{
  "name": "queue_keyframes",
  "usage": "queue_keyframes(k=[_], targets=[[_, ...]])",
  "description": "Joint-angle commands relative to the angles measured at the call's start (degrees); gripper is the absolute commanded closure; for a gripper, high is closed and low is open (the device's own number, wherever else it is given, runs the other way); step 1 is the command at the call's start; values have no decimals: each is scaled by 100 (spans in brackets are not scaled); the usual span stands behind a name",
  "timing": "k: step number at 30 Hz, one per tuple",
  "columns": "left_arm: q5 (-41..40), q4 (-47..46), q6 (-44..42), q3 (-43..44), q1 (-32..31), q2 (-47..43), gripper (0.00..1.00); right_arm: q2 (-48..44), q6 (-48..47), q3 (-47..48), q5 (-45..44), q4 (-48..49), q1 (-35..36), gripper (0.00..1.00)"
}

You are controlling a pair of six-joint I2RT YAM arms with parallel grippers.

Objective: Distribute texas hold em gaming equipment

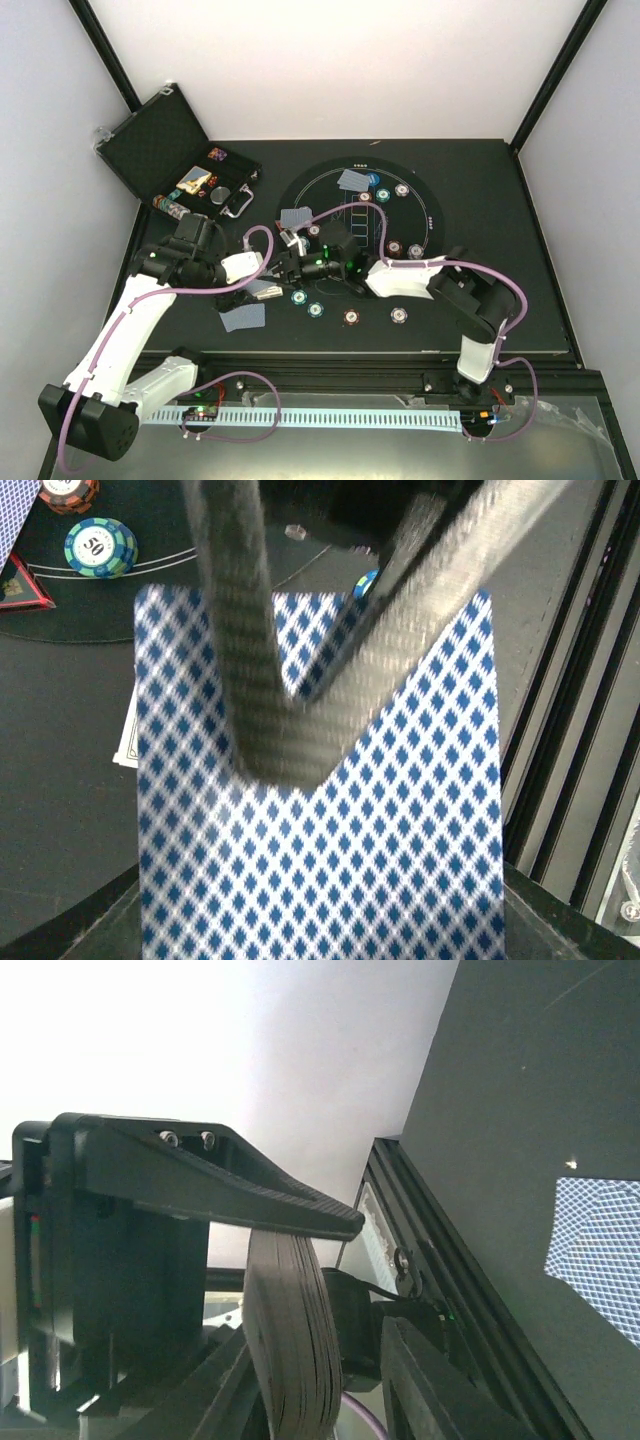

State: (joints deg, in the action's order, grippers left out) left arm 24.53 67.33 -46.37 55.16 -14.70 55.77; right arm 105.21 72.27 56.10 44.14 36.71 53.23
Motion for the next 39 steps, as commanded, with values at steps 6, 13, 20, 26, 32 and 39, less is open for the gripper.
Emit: queue_keyframes(k=[6, 13, 20, 26, 32, 39], targets=[[77, -15, -83, 154, 20, -115, 99, -597, -300, -673, -206, -615, -360, 89], [87, -33, -69, 136, 20, -96, 98, -1086, -904, -444, -334, -1648, -408, 99], [36, -47, -91, 86, 20, -110, 98, -1482, -1175, -579, -278, -2006, -676, 99], [29, -43, -85, 95, 20, -102, 98, -1641, -3241, 600, -960, -4672, -1356, 99], [75, -41, -7, 157, 20, -80, 98, -675, -5738, 2223, -3837, -6857, -1374, 99], [96, -11, 23, 162, 20, -66, 98, 367, -7907, 2970, -6802, -6469, -1262, 99]])
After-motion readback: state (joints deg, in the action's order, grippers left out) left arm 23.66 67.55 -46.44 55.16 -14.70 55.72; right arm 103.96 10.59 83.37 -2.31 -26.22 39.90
